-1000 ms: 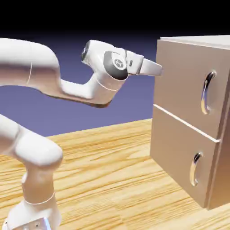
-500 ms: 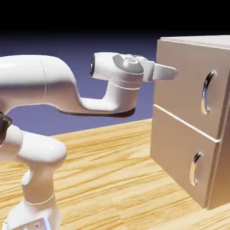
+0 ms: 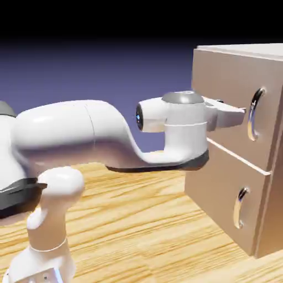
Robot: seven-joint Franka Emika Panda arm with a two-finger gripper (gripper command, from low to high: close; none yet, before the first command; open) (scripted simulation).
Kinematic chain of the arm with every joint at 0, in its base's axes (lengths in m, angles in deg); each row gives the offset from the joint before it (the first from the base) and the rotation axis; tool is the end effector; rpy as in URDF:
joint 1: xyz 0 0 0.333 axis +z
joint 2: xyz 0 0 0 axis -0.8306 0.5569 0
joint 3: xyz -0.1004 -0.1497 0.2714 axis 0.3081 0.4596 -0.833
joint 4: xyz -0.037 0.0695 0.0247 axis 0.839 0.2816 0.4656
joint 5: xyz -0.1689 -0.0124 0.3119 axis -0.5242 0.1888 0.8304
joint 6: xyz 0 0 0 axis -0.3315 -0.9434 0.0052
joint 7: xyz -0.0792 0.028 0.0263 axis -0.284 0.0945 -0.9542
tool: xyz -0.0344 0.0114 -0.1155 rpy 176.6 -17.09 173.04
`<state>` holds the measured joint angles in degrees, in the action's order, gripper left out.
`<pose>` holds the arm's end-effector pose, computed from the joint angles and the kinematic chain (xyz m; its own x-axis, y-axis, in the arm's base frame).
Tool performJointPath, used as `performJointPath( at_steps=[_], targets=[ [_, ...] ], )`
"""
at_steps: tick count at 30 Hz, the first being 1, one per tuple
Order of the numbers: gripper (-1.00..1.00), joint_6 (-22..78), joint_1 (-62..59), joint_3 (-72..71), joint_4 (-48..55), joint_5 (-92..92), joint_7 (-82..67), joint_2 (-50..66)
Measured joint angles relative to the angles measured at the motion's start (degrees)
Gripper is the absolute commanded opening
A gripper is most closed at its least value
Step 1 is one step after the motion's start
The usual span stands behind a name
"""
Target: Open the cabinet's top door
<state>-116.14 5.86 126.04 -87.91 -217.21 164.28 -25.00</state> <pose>0.4152 -0.1555 0.5241 0.0373 -0.7030 0.7102 0.0237 -0.7098 -0.7040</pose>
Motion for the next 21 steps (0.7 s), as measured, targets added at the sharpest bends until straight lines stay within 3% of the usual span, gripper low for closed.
performJointPath(
  at_steps=[8, 9, 21],
  targets=[
    [0.00, 0.82, 10.45, 6.86, 7.82, -5.93, 3.66, 0.59],
    [-1.00, 0.95, 12.27, 7.84, 9.29, -6.00, 3.62, 0.92],
    [-1.00, 11.41, -8.48, -6.54, -6.98, -2.16, 13.66, 9.33]
  ],
)
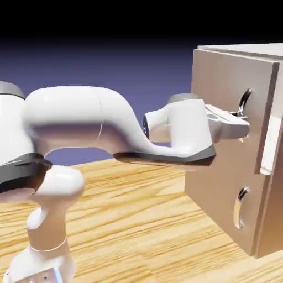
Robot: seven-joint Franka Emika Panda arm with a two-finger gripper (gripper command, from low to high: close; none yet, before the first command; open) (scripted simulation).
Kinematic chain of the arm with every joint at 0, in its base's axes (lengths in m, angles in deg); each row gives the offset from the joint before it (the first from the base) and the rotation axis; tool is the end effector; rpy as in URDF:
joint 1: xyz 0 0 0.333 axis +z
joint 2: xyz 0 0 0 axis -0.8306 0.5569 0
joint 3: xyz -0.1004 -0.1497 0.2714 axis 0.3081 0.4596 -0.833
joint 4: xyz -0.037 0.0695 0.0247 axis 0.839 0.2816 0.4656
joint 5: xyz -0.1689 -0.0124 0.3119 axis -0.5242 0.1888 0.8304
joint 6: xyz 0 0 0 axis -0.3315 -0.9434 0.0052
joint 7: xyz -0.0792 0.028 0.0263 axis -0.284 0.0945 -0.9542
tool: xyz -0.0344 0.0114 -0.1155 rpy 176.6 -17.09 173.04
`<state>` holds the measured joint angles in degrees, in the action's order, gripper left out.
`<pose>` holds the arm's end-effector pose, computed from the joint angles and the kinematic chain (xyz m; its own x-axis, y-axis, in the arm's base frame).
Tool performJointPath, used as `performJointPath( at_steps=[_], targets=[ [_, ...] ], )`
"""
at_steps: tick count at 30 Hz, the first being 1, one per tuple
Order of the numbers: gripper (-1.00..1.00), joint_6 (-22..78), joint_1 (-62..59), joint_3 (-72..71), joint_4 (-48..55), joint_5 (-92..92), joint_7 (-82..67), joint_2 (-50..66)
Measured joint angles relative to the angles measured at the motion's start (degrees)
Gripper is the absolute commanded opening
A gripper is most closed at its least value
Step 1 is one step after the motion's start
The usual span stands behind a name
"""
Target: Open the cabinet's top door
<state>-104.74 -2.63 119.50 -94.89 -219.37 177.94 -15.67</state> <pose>0.4100 -0.1344 0.5158 -0.0889 -0.7003 0.7083 -0.0885 -0.7028 -0.7059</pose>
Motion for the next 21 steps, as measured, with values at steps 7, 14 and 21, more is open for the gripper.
performJointPath(
  at_steps=[7, 14, 21],
  targets=[
    [-1.00, 6.59, -14.53, -13.28, -10.34, 8.84, 0.00, 0.72],
    [-1.00, 10.98, -27.95, -27.81, -18.37, 19.06, 0.00, -0.32],
    [-1.00, 12.63, -39.88, -42.34, -23.86, 29.98, 0.00, -2.54]
  ],
)
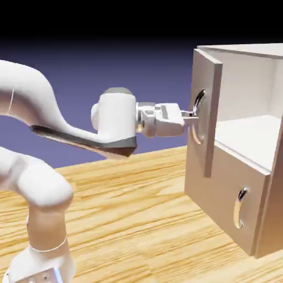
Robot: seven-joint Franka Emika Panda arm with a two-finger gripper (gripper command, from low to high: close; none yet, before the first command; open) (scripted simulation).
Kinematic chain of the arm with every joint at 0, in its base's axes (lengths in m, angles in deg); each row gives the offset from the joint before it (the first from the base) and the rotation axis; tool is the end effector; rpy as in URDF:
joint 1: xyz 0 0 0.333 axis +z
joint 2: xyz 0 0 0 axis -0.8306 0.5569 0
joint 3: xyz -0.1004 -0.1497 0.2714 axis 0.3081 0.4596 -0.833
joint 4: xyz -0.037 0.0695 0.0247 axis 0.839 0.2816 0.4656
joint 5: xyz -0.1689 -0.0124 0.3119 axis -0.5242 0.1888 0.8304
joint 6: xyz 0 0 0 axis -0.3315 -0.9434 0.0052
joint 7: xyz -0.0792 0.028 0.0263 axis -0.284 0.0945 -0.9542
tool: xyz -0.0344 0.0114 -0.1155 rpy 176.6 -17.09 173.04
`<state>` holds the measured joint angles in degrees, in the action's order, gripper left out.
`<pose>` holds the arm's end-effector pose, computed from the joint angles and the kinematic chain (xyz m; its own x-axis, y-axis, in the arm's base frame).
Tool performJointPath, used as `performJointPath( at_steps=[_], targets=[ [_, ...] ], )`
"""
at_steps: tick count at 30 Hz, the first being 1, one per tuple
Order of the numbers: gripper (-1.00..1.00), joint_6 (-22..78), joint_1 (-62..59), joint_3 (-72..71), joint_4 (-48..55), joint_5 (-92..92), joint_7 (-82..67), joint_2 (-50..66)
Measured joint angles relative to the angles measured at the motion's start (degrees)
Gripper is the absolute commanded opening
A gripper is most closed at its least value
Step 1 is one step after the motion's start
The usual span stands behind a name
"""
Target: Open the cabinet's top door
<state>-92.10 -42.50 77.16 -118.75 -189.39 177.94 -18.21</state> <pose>0.2996 -0.0471 0.5192 -0.3125 -0.6327 0.7086 -0.3128 -0.6358 -0.7056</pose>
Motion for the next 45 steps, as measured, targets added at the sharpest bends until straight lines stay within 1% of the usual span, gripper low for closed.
performJointPath(
  at_steps=[7, 12, 17, 22, 27, 29, 31, 37, 45],
  targets=[
    [-1.00, -1.66, -11.88, -14.53, -3.43, 11.24, 0.00, -3.20],
    [-1.00, -5.73, -21.50, -24.90, -4.88, 19.30, -0.03, -6.48],
    [-1.00, -12.02, -31.88, -34.54, -5.55, 26.20, 0.00, -10.52],
    [-1.00, -20.75, -42.26, -41.56, -6.06, 32.83, -0.50, -15.84],
    [-1.00, -30.31, -52.22, -47.48, -7.40, 43.07, -4.97, -22.65],
    [-1.00, -31.21, -53.24, -48.98, -8.42, 48.00, -8.43, -24.73],
    [-1.00, -27.88, -50.22, -49.25, -9.69, 53.10, -12.89, -25.43],
    [-1.00, -13.38, -38.33, -51.01, -11.87, 65.47, -22.79, -26.83],
    [-1.00, 6.55, -27.37, -59.89, -10.05, 80.00, -28.73, -27.96]
  ],
)
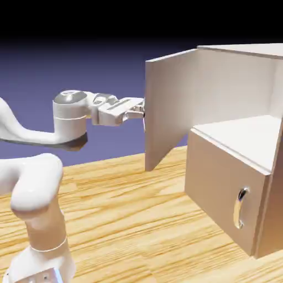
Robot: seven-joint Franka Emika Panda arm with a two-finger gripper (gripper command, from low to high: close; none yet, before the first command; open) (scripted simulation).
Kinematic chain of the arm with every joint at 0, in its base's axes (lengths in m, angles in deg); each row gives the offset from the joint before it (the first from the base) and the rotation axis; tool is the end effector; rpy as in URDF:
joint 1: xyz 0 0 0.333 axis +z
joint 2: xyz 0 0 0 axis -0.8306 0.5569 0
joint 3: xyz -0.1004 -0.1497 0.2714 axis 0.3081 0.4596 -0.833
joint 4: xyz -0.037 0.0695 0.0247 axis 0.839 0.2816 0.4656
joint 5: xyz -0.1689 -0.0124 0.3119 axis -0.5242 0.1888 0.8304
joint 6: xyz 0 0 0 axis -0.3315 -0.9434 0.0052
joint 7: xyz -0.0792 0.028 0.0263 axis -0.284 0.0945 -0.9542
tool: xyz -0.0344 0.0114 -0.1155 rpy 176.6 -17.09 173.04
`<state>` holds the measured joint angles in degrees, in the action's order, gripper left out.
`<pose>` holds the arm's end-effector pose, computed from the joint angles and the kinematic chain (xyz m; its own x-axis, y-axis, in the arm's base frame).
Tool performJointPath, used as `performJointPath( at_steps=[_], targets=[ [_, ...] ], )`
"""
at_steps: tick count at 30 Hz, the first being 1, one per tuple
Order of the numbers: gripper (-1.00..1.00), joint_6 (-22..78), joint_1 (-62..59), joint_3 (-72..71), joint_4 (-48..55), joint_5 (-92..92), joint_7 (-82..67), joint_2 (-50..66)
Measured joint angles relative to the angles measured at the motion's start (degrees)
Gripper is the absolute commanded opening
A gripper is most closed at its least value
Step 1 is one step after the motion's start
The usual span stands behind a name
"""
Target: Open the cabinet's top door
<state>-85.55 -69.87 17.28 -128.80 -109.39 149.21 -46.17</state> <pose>0.2079 0.1021 0.5039 -0.5390 -0.4602 0.7055 -0.5390 -0.4552 -0.7087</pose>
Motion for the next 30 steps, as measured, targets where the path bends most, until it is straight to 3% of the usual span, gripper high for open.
performJointPath(
  at_steps=[6, 13, 30],
  targets=[
    [-1.00, 14.95, 3.00, -8.99, 5.61, 9.38, -1.46, 1.75],
    [-1.00, 30.37, 13.94, -4.96, 9.67, -0.42, 8.12, 15.21],
    [-1.00, 63.93, -13.53, -35.80, 43.83, 19.31, 6.92, 23.76]
  ],
)
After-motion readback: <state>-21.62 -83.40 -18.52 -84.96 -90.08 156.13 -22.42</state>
